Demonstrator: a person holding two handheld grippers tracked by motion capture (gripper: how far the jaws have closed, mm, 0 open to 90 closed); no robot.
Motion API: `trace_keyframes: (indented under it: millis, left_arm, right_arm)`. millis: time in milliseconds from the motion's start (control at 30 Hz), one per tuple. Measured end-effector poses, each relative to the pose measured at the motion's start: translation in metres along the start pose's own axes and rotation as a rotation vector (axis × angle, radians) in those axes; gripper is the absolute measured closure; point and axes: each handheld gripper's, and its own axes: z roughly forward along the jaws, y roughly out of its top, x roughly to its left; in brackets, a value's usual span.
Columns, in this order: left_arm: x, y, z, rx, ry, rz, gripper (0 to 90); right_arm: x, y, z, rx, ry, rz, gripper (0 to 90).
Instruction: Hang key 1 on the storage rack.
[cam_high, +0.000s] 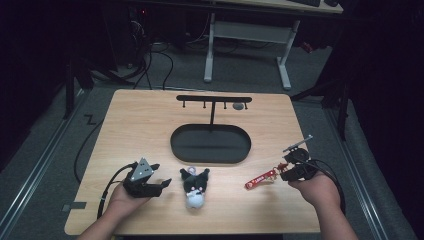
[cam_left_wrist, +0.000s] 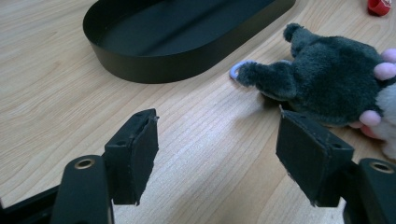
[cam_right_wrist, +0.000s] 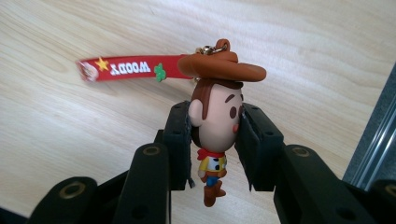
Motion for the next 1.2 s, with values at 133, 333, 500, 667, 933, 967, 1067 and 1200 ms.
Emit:
trace_keyframes:
  millis: [133, 333, 500, 667, 933, 967, 1067, 1200]
  left_arm:
    - [-0.002, 0.002, 0.002, -0.007, -0.006, 0.004, 30.0]
    - [-0.003, 0.004, 0.002, -0.020, -0.013, 0.009, 29.9]
    - [-0.002, 0.003, 0.000, -0.022, -0.010, 0.009, 29.9]
    - [-0.002, 0.002, -0.001, -0.013, -0.009, 0.012, 30.0]
    - [-0.003, 0.001, -0.003, -0.018, -0.005, 0.013, 30.0]
    - [-0.003, 0.002, -0.004, -0.020, -0.006, 0.012, 29.7]
    - [-0.004, 0.001, -0.005, -0.030, -0.002, 0.015, 29.4]
    - [-0.003, 0.000, -0.005, -0.025, -0.002, 0.018, 28.9]
  right_arm:
    - [0.004, 0.001, -0.015, -0.027, 0.009, -0.002, 66.6]
    - [0.008, 0.002, -0.031, -0.040, 0.015, 0.008, 66.7]
    - [0.011, 0.004, -0.041, -0.055, 0.024, 0.005, 66.8]
    - [0.015, 0.008, -0.053, -0.043, 0.038, 0.003, 66.9]
    - [0.019, 0.016, -0.076, -0.036, 0.045, -0.014, 66.9]
    - [0.020, 0.017, -0.079, -0.033, 0.047, -0.017, 66.9]
    - [0.021, 0.021, -0.086, -0.024, 0.049, -0.024, 66.9]
    - [0.023, 0.025, -0.092, -0.015, 0.051, -0.035, 66.9]
